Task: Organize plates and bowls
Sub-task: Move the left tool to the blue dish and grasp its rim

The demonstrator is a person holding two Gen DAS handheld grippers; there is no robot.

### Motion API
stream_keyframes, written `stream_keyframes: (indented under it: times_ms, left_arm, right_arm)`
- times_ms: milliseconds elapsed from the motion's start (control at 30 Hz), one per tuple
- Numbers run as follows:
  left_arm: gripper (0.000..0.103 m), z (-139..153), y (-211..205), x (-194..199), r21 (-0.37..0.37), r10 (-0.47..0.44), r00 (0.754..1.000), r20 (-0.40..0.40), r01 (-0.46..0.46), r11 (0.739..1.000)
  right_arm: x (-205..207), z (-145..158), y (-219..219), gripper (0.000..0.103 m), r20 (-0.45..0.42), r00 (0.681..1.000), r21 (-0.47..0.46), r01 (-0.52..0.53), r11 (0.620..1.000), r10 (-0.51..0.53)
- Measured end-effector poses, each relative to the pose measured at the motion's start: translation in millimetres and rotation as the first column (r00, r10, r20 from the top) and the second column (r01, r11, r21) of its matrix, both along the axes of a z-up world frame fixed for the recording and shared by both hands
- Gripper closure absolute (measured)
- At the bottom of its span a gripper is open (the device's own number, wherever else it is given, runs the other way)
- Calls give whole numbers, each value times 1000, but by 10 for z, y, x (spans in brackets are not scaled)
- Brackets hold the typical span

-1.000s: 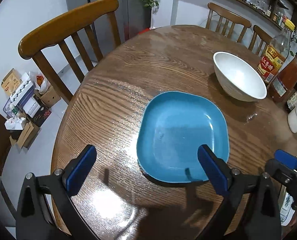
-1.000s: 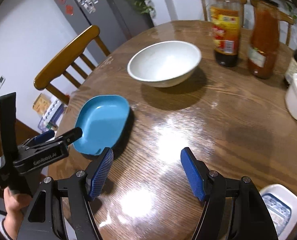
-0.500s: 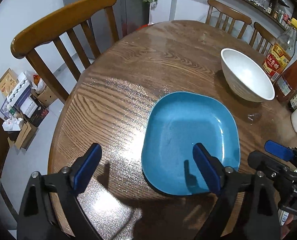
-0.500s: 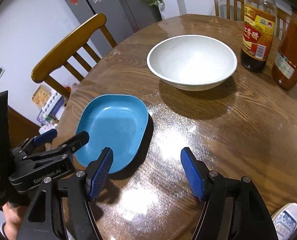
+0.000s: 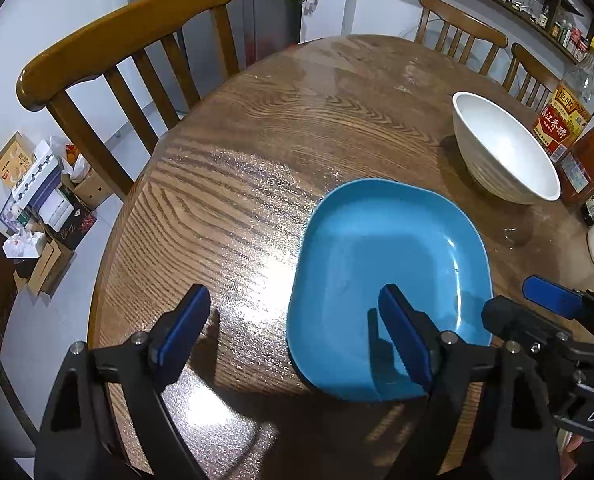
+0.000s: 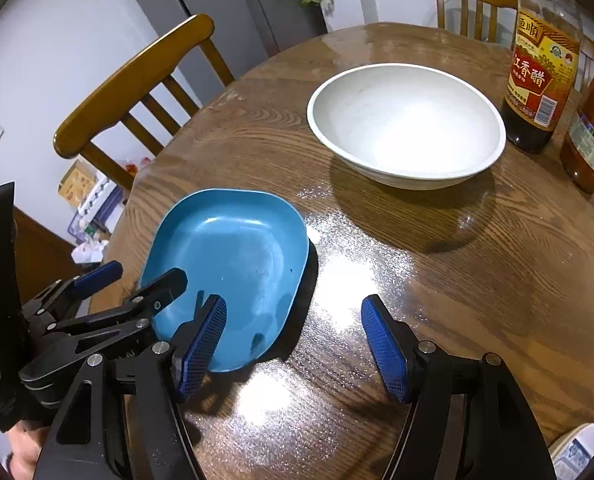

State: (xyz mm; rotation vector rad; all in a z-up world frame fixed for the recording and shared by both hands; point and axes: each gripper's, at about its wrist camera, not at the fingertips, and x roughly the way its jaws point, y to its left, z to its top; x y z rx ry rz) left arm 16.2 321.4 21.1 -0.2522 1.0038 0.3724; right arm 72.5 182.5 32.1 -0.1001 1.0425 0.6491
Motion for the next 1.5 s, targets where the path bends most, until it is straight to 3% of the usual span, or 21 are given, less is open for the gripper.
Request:
stream_keyframes:
  times_ms: [433,667,733,800,867,933,967,1067,1167,1400,1500]
  left_arm:
    - [43,-101,27,-5,-19,3,999,-33,-4,1000]
    - [50,-108,45,-20,-21,5,999,-31,-6,1000]
    - [58,-109,43,-24,-25,4,1000,-26,-5,1000]
    - [66,-105,44,-22,-29,-1,1000,-21,0,1000]
    - [68,-104,50,-17,-36,-3,1000,-18,3,999]
    - [71,-103,51,-15,-39,-6,1000,-15,5,999]
    - [72,-103,50,-15,-40,-7,1000,-14,7,999]
    - [75,-107,39,-13,-37,-16,1000,-11,15,999]
    - [78,-110,33,-14,-37,-20,1000,-8,19,999]
    - [79,-111,33,-12,-45,-22,1000,-4,22,999]
    - [89,-110,45,-1,-72,-35,999,5,35,997]
  right_arm:
    - [18,-45,55,32,7,1000,-23,-4,1000,4]
    - [21,-63,95,32,16,1000,-36,-11,999,11]
    - [12,-56,109,32,24,1000,-32,-20,999,21]
    - [-1,-49,127,38,38,999,-38,-31,999,33]
    - [1,-50,144,52,30,997,-65,-65,996,67]
    - [6,-70,158,54,21,997,-65,-73,995,75]
    - [10,-78,163,55,7,998,18,-58,998,58]
    - [20,-112,168,74,-3,998,23,-64,998,64]
    - [37,-160,155,81,-22,998,28,-59,998,60]
    - [60,-167,98,84,-21,999,34,-41,999,41]
    - [70,-177,97,84,-25,999,37,-44,998,45]
